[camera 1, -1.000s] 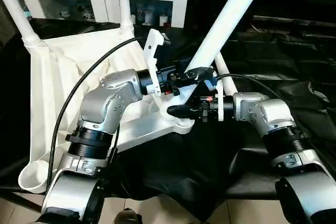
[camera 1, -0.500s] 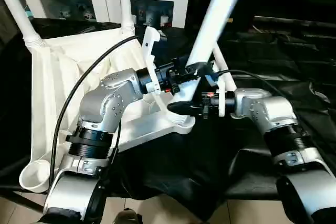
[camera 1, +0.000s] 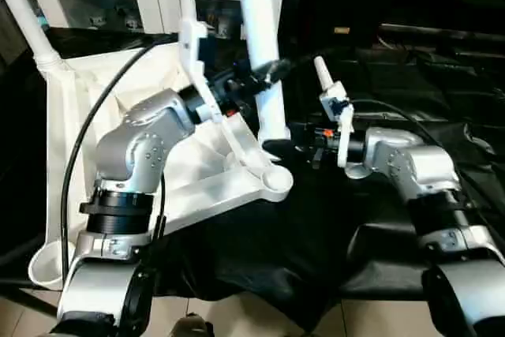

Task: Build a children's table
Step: Pick table leg

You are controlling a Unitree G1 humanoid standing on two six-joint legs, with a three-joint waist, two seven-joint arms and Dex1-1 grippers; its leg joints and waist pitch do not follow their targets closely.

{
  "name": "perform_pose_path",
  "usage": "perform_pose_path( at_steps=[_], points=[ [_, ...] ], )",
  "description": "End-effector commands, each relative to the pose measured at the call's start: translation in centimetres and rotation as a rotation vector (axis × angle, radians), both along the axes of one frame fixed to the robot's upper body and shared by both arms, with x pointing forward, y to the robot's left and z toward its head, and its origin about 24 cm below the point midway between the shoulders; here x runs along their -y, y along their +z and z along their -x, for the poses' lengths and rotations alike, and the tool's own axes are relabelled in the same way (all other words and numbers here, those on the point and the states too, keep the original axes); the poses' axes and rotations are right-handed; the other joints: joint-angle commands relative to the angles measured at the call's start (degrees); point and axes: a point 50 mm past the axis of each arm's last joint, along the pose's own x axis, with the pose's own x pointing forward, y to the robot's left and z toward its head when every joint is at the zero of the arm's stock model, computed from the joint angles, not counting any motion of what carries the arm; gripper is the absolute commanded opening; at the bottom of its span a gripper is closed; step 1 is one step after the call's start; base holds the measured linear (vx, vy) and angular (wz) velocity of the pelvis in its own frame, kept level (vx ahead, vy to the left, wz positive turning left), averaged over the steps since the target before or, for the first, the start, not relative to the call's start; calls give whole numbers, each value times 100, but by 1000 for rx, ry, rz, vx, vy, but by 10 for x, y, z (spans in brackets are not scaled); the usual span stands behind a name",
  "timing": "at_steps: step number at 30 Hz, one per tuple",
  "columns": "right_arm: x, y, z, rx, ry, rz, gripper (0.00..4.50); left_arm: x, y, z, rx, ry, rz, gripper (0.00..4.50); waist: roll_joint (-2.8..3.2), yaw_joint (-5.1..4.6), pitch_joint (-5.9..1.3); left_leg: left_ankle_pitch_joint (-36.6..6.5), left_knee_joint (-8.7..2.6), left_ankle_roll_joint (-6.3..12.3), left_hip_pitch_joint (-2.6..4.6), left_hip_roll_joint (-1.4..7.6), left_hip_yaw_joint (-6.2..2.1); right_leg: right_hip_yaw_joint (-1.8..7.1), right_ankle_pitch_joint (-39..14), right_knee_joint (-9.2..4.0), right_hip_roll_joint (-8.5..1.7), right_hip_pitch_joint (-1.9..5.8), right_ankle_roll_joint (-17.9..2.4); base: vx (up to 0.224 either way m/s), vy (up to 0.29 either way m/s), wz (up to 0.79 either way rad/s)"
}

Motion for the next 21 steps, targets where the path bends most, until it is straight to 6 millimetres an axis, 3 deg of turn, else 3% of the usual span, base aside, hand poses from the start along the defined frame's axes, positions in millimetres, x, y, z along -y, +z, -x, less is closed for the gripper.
perform_pose_path(
  at_steps=[1,11,15,21],
  points=[
    [6,11,2,27,28,-7,413,3,7,0,-5,-10,-36,190,16,2,-614,-291,-307,223,86,228,-78,300,41,-350,-493,418,-1345,0,0,0],
    [11,40,-10,106,10,1,413,5,13,-8,-138,43,-36,189,-24,-20,-587,-444,-302,165,91,214,-69,304,-453,-411,-496,392,-1296,0,0,0],
    [4,37,-4,60,87,20,413,9,15,-6,-153,22,-17,189,-39,-4,-602,-294,-289,276,78,211,-68,294,-200,-386,-487,395,-1340,0,0,0],
    [-6,28,-5,24,99,64,413,12,13,-5,-180,12,-21,189,-49,-10,-590,-366,-301,223,79,218,-71,295,-483,-411,-504,384,-1258,0,0,0]
  ],
)
